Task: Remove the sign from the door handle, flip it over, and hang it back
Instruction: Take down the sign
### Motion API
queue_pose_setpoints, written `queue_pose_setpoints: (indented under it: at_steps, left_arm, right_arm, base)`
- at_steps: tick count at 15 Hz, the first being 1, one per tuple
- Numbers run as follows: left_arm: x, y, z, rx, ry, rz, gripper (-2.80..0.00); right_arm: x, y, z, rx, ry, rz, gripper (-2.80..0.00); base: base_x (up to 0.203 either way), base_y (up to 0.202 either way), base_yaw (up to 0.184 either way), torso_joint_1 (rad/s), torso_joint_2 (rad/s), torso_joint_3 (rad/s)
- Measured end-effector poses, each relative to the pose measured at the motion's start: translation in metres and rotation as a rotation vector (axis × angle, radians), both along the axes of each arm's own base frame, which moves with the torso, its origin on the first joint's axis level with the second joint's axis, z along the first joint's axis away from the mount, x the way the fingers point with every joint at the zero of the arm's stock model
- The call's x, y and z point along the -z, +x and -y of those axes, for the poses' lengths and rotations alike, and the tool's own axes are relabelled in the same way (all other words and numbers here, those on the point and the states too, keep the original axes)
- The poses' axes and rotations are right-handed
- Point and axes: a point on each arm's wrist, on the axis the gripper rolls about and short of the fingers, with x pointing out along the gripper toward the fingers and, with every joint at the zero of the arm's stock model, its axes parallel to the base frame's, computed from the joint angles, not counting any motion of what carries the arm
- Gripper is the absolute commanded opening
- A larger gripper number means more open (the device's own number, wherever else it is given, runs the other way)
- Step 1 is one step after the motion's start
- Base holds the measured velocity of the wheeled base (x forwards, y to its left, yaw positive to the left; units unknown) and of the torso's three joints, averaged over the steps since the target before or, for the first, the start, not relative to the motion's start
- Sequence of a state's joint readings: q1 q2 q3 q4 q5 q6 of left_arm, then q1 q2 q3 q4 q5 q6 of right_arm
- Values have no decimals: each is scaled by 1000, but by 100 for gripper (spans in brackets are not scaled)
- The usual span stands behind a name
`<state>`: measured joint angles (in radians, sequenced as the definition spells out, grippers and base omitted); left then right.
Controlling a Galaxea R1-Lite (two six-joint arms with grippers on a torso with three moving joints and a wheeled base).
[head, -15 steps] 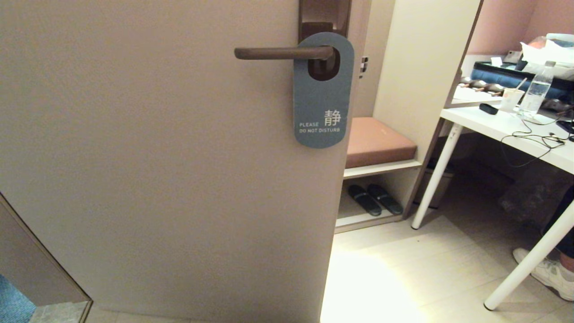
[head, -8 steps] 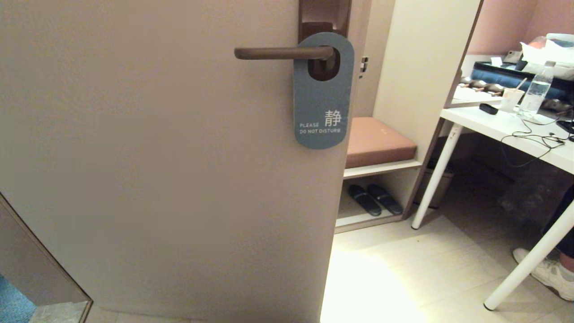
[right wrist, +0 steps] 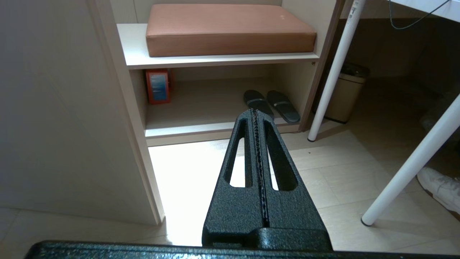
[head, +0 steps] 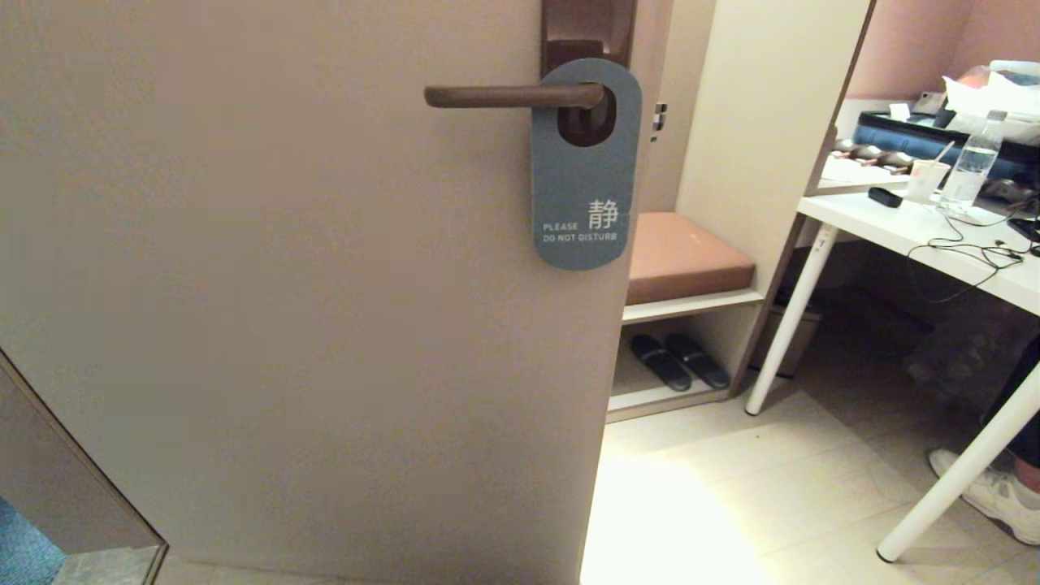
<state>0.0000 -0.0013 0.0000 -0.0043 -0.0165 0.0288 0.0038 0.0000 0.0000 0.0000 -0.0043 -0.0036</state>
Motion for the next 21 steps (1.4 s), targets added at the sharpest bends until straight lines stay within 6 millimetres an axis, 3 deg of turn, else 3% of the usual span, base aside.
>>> queue_pose_setpoints:
  at_steps: [4,8,10,14,17,21]
  left_arm:
    - [0,0,0,0,0,0,-280]
    - [0,0,0,1,0,0,-280]
    - [0,0,0,0,0,0,-280]
    - [0,0,0,0,0,0,-280]
    - [0,0,0,0,0,0,-280]
    - [0,0,0,0,0,0,-280]
  right_arm:
    - [-10,-4,0,-3,-3,16,-280]
    - [-36,-18,0,0,-11,11,-280]
    - [-57,-24,0,3,-24,26,-280]
    - [-118,-31,1,25,-47,91,-280]
    - [-148,-29,1,40,-51,70,-280]
    - [-156,-10,0,-37,-27,-21,-280]
  base:
    - [0,0,0,0,0,0]
    - [0,0,0,0,0,0]
    - [0,0,0,0,0,0]
    - [0,0,0,0,0,0]
    - [0,0,0,0,0,0]
    - [0,0,0,0,0,0]
